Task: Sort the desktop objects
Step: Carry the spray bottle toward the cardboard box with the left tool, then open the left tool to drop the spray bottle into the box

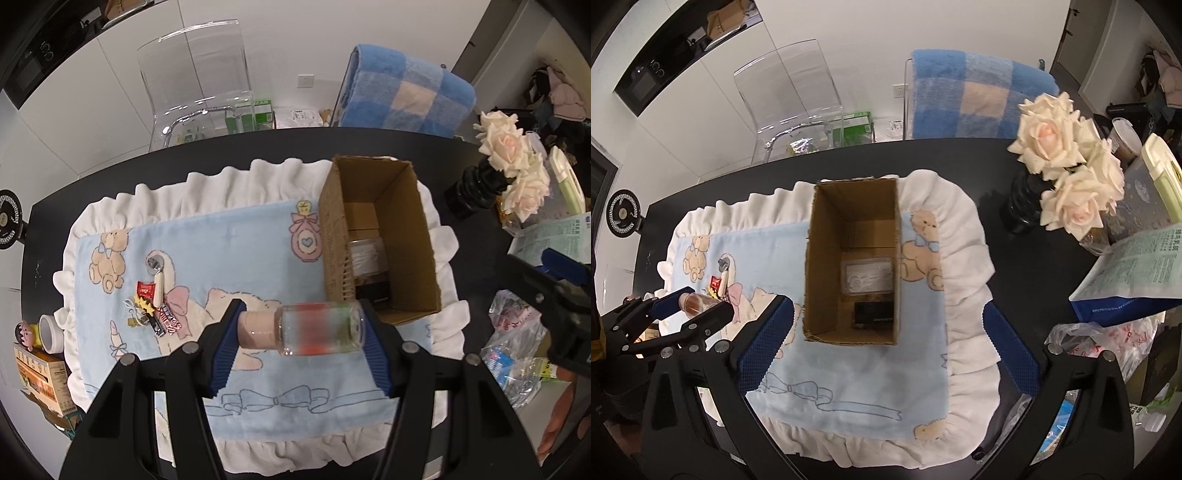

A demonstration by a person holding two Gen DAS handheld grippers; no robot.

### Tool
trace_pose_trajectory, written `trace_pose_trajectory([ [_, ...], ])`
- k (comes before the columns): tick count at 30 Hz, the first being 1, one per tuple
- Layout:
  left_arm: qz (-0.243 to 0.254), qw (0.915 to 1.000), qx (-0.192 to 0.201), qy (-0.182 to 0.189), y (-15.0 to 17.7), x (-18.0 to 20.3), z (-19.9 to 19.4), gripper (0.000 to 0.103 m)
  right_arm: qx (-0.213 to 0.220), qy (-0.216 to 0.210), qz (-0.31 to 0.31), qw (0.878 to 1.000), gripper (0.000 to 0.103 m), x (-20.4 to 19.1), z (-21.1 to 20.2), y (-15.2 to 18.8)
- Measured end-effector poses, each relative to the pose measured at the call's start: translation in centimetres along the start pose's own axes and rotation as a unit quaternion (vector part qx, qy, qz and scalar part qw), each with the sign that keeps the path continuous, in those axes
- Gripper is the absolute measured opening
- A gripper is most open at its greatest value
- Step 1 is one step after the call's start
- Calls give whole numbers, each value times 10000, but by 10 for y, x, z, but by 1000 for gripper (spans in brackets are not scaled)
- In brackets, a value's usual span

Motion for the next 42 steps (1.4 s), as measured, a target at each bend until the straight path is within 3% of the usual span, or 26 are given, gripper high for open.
trace_pose_trajectory([
  [16,310,9994,32,129,-21,70,14,59,-85,164,235,9996,103,71,0,2],
  [32,498,9985,72,225,-39,90,22,60,-205,124,290,9993,103,88,12,-1],
  [36,599,9981,39,151,-40,91,24,91,-222,105,308,9992,103,90,13,3],
  [42,611,9981,70,44,-40,86,24,102,-226,75,281,9993,103,86,13,4],
])
Point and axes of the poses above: each gripper's, at about its wrist camera, not at the fingertips, and z roughly the way its jaws point, x to its right, y to its underside, the point moved 5 cm from there along z, roughly the way its jaws point, and after that the axes turned 2 degrees about z, right-handed, at the moved point
